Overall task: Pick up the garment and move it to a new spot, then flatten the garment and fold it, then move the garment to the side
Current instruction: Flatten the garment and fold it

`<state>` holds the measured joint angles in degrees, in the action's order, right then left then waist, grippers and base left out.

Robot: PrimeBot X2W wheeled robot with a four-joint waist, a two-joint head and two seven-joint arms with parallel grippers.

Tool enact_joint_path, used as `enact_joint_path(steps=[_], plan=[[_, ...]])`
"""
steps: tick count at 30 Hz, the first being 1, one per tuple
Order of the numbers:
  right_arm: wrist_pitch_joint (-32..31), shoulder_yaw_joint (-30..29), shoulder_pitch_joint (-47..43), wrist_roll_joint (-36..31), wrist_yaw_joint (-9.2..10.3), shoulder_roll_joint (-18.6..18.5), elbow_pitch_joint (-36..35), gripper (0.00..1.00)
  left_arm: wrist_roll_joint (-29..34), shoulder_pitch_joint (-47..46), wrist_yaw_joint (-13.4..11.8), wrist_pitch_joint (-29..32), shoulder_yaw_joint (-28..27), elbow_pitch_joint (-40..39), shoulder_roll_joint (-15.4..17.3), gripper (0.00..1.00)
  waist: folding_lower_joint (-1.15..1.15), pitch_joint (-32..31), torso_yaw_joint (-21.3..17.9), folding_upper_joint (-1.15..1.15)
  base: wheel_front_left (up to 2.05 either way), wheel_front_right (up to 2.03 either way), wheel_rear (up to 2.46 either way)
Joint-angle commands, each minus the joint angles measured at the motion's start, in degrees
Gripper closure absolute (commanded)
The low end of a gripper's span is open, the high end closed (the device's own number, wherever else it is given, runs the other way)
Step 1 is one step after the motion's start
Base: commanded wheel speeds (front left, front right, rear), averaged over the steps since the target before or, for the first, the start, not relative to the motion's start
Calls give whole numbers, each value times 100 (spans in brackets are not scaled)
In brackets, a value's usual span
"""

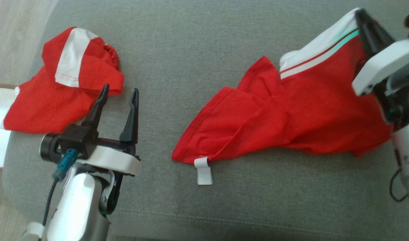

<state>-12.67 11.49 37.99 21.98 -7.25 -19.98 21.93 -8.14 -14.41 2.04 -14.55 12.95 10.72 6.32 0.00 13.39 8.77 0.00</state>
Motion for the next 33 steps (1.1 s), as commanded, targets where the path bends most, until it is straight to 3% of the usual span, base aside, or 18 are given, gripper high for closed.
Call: enact_joint_path(steps=[1,9,13,22,23,24,33], plan=[[132,121,-100,-61,-24,13,-271,100,54,-111,8,-44,-244,-221,59,0,0,3,-49,0,0,0,0],[400,208,-1896,-449,-24,-110,-1572,100,77,31,4,-45,-352,-239,71,0,0,-43,-305,0,0,0,0],[270,-172,-3249,-631,-24,158,-2373,100,81,105,13,-45,-397,-228,84,0,0,-107,-386,0,0,0,0],[187,-867,-4639,-872,-24,880,-2660,98,90,253,14,-45,-427,-170,104,0,0,-292,-438,0,0,0,0],[119,-966,-4728,-934,-24,951,-2602,44,90,289,8,-45,-434,-161,108,0,0,-334,-452,0,0,0,0],[147,-1018,-4775,-934,-24,1026,-2606,0,90,326,4,-45,-436,-150,110,0,0,-374,-461,0,0,0,0],[894,-1288,-4811,-987,-24,1405,-3056,0,97,627,-28,-45,-415,-81,150,0,0,-763,-474,0,0,0,0]])
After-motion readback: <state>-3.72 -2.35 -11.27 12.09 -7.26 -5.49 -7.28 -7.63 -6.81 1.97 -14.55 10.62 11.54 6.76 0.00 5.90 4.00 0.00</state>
